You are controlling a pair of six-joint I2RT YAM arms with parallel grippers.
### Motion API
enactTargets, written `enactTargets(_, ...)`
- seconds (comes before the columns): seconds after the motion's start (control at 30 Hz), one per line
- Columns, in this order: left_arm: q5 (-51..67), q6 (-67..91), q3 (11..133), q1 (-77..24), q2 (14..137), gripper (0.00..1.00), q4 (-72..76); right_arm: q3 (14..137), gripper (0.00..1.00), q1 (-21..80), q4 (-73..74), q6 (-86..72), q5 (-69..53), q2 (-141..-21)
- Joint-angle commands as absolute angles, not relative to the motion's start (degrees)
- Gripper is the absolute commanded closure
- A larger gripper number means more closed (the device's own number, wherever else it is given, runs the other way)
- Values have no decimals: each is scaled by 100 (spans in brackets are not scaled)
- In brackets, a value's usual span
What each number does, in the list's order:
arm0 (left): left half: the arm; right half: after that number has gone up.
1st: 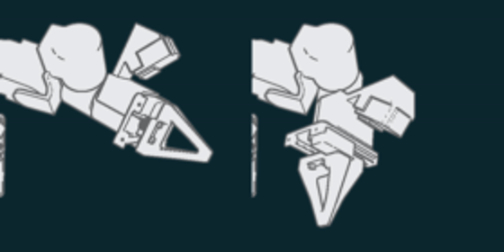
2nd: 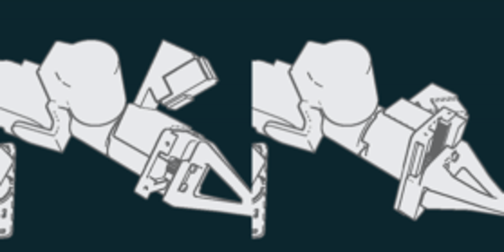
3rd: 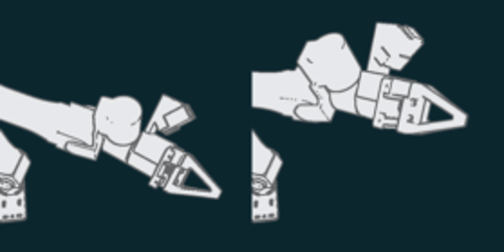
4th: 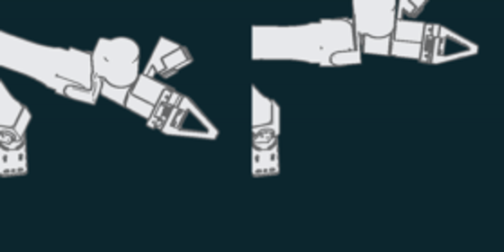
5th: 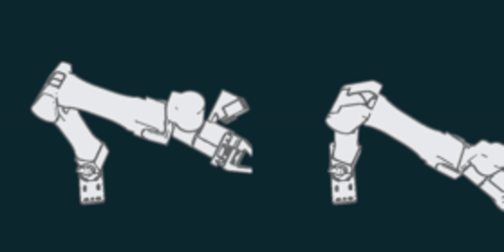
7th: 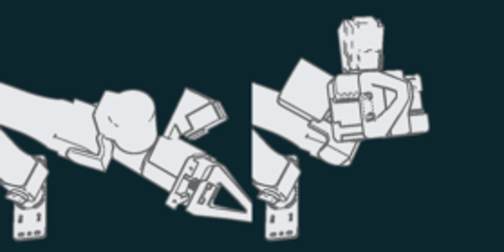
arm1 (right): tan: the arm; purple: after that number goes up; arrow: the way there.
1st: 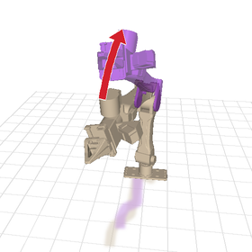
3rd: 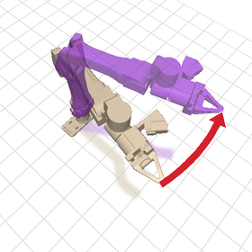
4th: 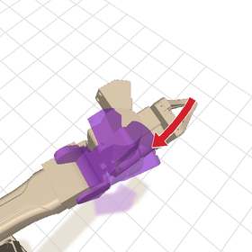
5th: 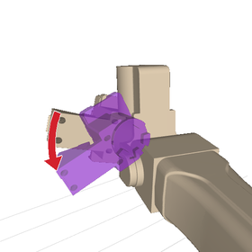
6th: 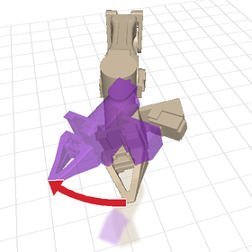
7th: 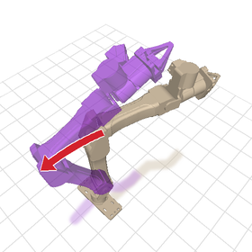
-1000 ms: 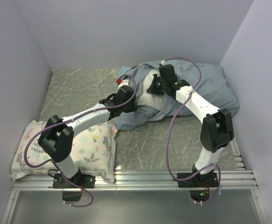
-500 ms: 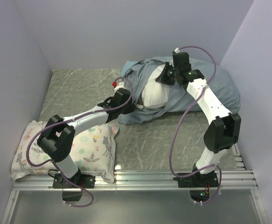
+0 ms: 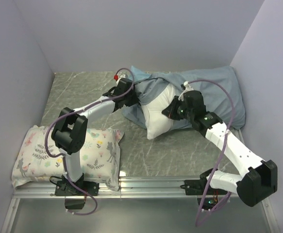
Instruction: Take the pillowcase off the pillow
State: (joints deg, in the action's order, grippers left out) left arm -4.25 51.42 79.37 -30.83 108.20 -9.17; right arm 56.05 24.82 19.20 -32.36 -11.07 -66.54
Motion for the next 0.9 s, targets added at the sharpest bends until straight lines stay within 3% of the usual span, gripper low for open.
enactTargets(0.0,-799,5001,8245,-2979,10618,67,-941,5283,100,2522,1416,-3226,-958,-6547)
enactTargets(0.13,-923,4887,7745,-3085,10012,43,-827,5194,100,2522,1204,-3226,-853,-6802)
enactTargets(0.4,-1414,4492,6725,-3383,8614,25,-800,5563,100,2531,1099,-3173,-905,-7382)
enactTargets(0.6,-1855,3991,7004,-4077,8472,19,-1037,5713,100,2531,1142,-3138,-888,-7488)
enactTargets(0.87,-2276,3770,8067,-4061,9816,20,-1511,5748,100,2523,1327,-3059,-888,-7260)
